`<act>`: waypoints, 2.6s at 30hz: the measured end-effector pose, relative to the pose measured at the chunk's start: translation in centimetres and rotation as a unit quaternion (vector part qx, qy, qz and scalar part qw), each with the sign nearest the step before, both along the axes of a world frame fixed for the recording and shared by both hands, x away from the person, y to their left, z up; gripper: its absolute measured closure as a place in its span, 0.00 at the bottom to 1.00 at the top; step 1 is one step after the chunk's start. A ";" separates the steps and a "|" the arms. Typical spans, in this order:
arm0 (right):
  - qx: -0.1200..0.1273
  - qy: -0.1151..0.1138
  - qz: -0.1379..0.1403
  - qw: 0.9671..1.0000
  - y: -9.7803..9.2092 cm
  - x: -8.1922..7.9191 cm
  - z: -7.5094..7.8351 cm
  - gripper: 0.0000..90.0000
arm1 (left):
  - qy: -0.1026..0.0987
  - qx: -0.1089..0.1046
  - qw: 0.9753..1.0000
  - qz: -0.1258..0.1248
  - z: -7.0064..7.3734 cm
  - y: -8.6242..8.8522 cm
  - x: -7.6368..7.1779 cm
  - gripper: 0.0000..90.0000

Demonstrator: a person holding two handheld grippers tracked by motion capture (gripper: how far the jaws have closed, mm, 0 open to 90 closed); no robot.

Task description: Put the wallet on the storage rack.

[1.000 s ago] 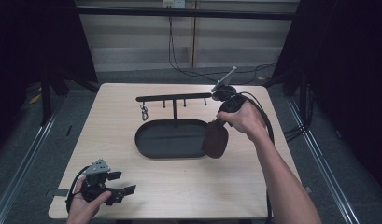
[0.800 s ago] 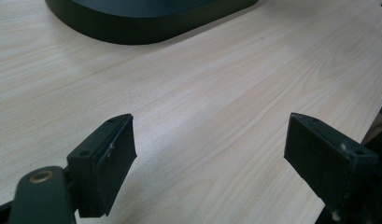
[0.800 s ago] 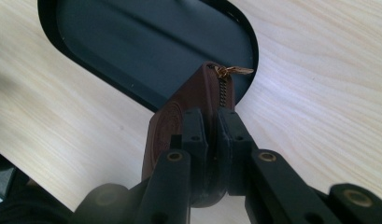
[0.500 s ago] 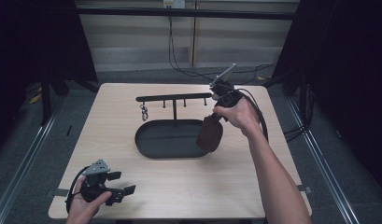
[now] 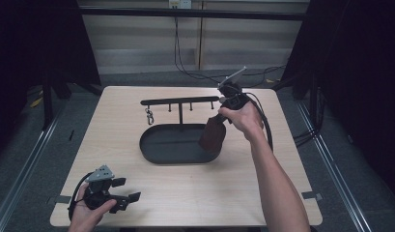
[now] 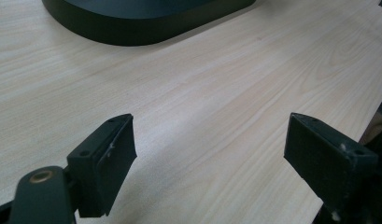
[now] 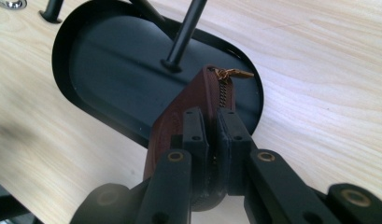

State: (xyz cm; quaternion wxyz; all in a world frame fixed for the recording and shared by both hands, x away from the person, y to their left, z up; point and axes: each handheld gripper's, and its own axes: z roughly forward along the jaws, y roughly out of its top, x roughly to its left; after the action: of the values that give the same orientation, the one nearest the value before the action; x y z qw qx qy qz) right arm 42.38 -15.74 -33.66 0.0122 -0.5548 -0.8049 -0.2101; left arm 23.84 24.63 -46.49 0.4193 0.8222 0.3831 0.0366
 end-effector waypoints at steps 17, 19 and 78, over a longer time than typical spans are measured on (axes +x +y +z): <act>0.057 -0.015 -0.061 0.996 -0.6 0.8 -4.2 0.93 | 0.000 0.004 1.000 0.000 0.0 -0.1 0.1 0.19; 0.063 -0.015 -0.064 0.996 -0.6 0.8 -4.8 0.93 | 0.000 0.005 1.000 -0.001 0.0 -0.2 0.1 0.19; 0.103 -0.150 -0.011 0.983 -4.1 -7.4 -8.2 0.28 | -0.002 -0.005 0.999 0.040 0.1 0.7 0.5 0.20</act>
State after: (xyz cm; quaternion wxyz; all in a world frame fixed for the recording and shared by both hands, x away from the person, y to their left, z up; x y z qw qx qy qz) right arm 34.99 -19.85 -41.84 -0.0539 -0.5218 -0.7652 -0.3731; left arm 24.33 25.37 -46.40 0.4224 0.8038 0.4154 0.0530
